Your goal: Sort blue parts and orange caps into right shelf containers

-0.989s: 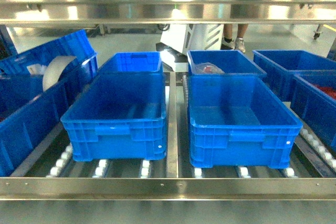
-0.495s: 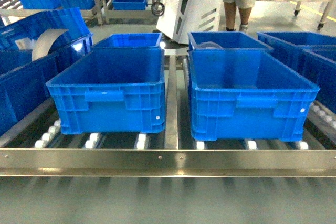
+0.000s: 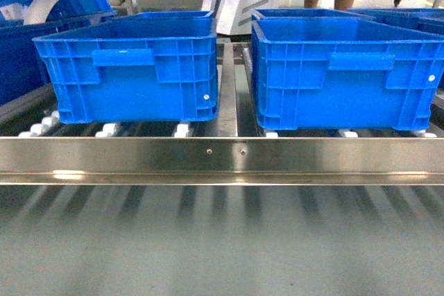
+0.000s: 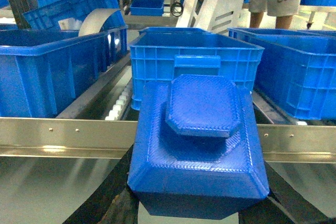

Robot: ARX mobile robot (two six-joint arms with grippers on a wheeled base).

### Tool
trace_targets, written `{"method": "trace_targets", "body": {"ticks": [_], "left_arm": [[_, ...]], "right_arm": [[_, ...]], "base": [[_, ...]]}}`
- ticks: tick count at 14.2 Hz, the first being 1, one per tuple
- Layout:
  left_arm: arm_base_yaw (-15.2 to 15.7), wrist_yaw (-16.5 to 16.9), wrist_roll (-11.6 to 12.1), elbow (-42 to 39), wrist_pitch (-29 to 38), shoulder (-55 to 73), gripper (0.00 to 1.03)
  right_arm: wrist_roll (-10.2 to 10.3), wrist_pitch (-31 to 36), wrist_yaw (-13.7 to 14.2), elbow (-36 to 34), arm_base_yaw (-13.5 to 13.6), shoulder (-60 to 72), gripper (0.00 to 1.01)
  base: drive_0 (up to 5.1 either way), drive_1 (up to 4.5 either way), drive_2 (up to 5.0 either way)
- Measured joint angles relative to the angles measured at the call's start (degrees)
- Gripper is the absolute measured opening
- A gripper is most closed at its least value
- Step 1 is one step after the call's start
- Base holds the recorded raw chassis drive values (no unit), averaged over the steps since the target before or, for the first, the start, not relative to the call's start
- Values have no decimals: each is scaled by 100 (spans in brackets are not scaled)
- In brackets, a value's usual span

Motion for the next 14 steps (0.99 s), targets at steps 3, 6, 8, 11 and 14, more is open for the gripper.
{"method": "trace_targets", "body": {"ticks": [3, 6, 8, 11, 14], "left_arm": [[0, 7, 0, 0, 2, 0, 43], [0, 7, 0, 0, 2, 0, 43], [0, 7, 0, 0, 2, 0, 43], [0, 4, 0, 0, 2, 0, 43], [0, 4, 0, 0, 13, 0, 43]], "right_arm": [[-2, 2, -2, 0, 0, 0, 44], [-2, 2, -2, 0, 0, 0, 44], [-2, 2, -2, 0, 0, 0, 44], [-2, 2, -2, 0, 0, 0, 44], [-2, 0, -2, 0, 0, 0, 44]], "base": [[0, 0, 0], [0, 0, 0], [0, 0, 0], [0, 0, 0], [1, 283, -281]]}}
